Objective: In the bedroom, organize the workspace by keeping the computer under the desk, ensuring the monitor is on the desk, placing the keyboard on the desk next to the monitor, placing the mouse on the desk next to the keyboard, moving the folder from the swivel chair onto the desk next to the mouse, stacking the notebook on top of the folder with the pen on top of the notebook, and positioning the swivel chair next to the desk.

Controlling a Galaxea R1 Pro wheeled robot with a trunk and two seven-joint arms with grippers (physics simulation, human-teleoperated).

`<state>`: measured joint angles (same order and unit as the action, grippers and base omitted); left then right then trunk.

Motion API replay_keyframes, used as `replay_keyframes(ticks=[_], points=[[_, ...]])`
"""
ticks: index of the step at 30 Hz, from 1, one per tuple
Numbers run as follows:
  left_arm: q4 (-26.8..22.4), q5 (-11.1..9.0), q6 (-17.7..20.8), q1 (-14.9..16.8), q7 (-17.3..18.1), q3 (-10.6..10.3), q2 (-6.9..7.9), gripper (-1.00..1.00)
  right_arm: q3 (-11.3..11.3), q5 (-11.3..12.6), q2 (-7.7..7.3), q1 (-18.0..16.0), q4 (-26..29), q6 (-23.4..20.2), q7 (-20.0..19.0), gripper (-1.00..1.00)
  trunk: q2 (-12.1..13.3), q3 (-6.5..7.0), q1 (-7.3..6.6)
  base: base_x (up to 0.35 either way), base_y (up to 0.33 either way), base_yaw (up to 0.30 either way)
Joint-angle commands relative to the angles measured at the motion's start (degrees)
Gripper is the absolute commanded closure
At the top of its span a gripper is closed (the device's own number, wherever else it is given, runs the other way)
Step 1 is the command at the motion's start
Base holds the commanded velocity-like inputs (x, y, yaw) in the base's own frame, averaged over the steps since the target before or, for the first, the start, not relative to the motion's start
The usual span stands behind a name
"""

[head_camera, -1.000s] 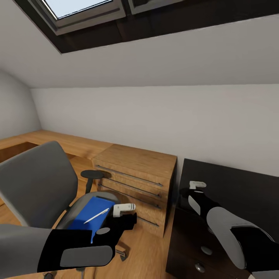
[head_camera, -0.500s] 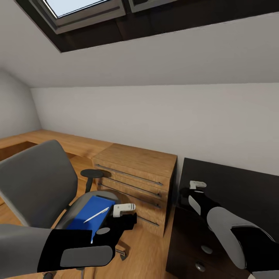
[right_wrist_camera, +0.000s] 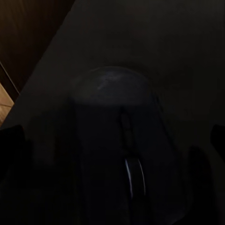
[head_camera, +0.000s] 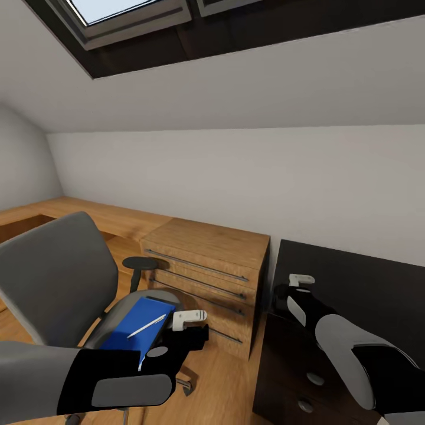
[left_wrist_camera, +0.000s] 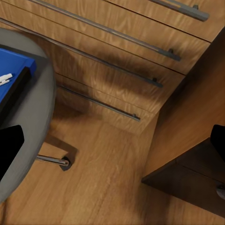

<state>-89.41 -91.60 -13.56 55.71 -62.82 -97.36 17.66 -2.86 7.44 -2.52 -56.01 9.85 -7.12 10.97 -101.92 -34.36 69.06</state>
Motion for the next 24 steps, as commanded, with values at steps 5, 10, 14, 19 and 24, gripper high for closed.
replay_keyframes(ticks=[5, 10, 14, 19, 24], points=[[-0.1, -0.3, -0.5, 0.1, 0.0, -0.1, 0.01, -1.00, -0.4, 0.4, 0.01, 0.0, -0.6, -1.5, 0.4, -1.00, 0.0, -0.08, 0.00, 0.000, 0.000, 0.000], [-0.1, -0.3, -0.5, 0.1, 0.0, -0.1, -0.01, -1.00, -0.4, 0.5, 0.05, 0.0, -0.4, -1.8, 0.5, 1.00, 0.0, -0.08, 0.00, 0.000, 0.000, 0.000], [-0.1, -0.3, -0.5, 0.1, 0.0, -0.1, 0.00, -1.00, -0.4, 0.5, 0.02, 0.0, -0.3, -1.8, 0.5, 1.00, 0.0, -0.08, 0.00, 0.000, 0.000, 0.000], [-0.1, -0.3, -0.5, 0.1, 0.0, -0.1, -0.02, -1.00, -0.4, 0.5, -0.02, 0.0, -0.3, -1.8, 0.5, 1.00, 0.0, -0.08, 0.00, 0.000, 0.000, 0.000], [-0.2, -0.3, -0.5, 0.1, 0.0, -0.1, 0.01, -1.00, -0.4, 0.4, -0.01, 0.0, -0.3, -1.8, 0.5, 1.00, 0.0, -0.08, 0.00, 0.000, 0.000, 0.000]])
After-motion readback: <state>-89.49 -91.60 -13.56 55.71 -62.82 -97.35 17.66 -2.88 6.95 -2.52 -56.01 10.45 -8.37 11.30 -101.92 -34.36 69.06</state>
